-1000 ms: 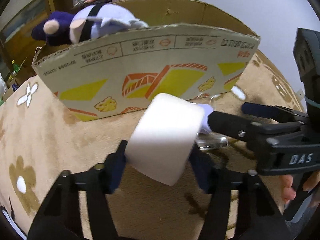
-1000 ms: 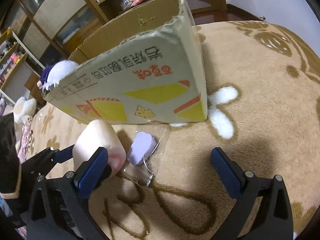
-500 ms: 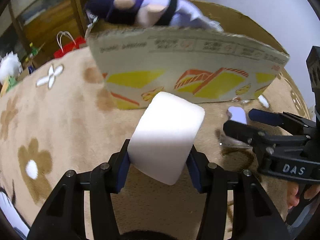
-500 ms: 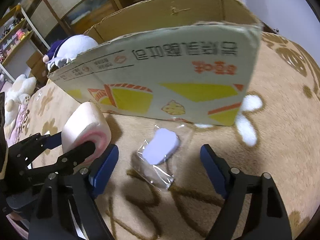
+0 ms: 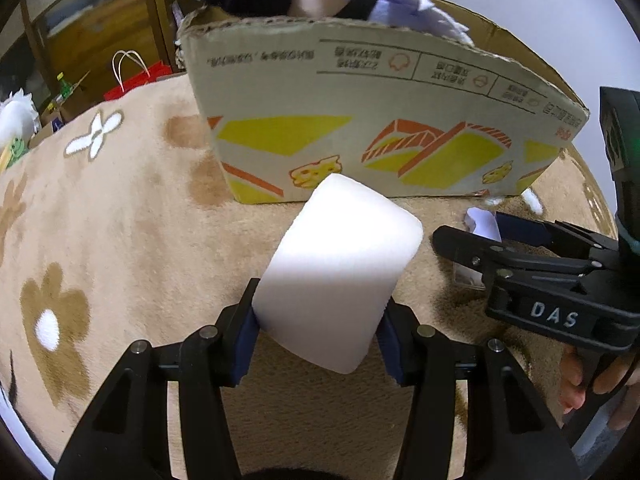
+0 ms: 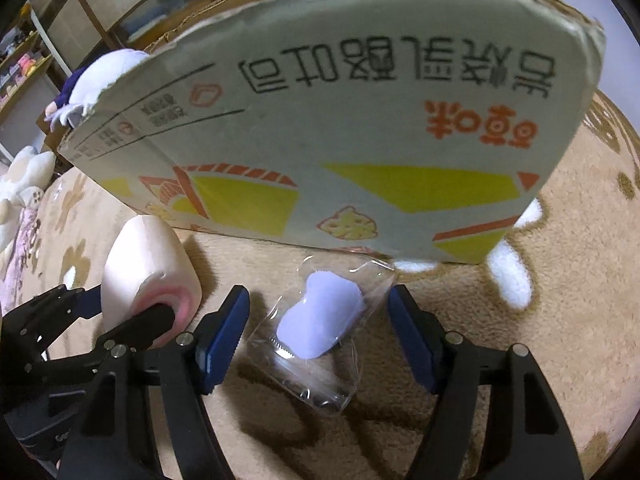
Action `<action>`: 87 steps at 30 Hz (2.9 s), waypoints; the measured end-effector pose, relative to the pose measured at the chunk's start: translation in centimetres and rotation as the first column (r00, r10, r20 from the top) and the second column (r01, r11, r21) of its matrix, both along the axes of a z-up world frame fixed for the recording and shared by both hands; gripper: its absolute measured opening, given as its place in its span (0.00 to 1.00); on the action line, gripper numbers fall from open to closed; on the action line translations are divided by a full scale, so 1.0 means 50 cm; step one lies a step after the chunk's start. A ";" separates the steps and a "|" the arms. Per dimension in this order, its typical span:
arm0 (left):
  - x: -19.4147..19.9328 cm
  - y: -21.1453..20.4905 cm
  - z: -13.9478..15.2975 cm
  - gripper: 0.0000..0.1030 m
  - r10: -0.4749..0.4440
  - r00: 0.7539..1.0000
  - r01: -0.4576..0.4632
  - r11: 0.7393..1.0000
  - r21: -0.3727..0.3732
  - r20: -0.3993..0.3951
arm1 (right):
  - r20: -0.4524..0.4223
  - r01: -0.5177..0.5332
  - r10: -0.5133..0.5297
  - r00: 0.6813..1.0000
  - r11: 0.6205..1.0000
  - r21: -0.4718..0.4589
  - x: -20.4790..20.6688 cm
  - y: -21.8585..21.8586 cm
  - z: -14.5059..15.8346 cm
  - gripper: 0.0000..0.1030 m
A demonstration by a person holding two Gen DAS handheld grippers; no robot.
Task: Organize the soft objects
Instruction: 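Grasp the pink-and-white roll plush with the left tool while the right tool grasps the clear bag, then lift the roll plush and clear bag and carry both over the box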
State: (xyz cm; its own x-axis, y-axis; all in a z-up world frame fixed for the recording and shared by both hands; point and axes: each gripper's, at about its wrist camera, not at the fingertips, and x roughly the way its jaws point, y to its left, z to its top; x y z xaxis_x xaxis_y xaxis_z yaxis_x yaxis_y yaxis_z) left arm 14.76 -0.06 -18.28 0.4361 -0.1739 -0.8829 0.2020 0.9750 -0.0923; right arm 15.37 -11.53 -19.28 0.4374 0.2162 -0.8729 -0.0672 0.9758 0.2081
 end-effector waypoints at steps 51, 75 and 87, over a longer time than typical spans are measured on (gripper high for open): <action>-0.067 -0.018 0.086 0.43 0.002 0.995 -0.004 1.000 0.020 0.097 | 0.233 0.042 -0.046 0.971 0.999 0.024 -0.141 -0.114 0.170 0.31; -0.079 -0.065 0.304 0.43 -0.066 0.887 0.056 0.998 0.037 0.456 | 0.496 0.030 -0.042 0.867 0.999 0.031 -0.175 -0.096 0.348 0.31; 0.021 -0.085 0.339 0.44 -0.100 0.869 0.085 0.995 0.054 0.484 | 0.549 0.035 -0.064 0.834 0.997 0.065 -0.117 -0.112 0.351 0.31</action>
State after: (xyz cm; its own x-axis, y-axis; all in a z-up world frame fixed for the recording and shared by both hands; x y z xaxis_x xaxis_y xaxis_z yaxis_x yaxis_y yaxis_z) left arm 15.81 -4.32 -1.31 0.7940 -0.2121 -0.5697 0.3035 0.9503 0.0693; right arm 9.53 -17.12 -1.72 0.8533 0.2179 -0.4738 -0.1370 0.9703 0.1996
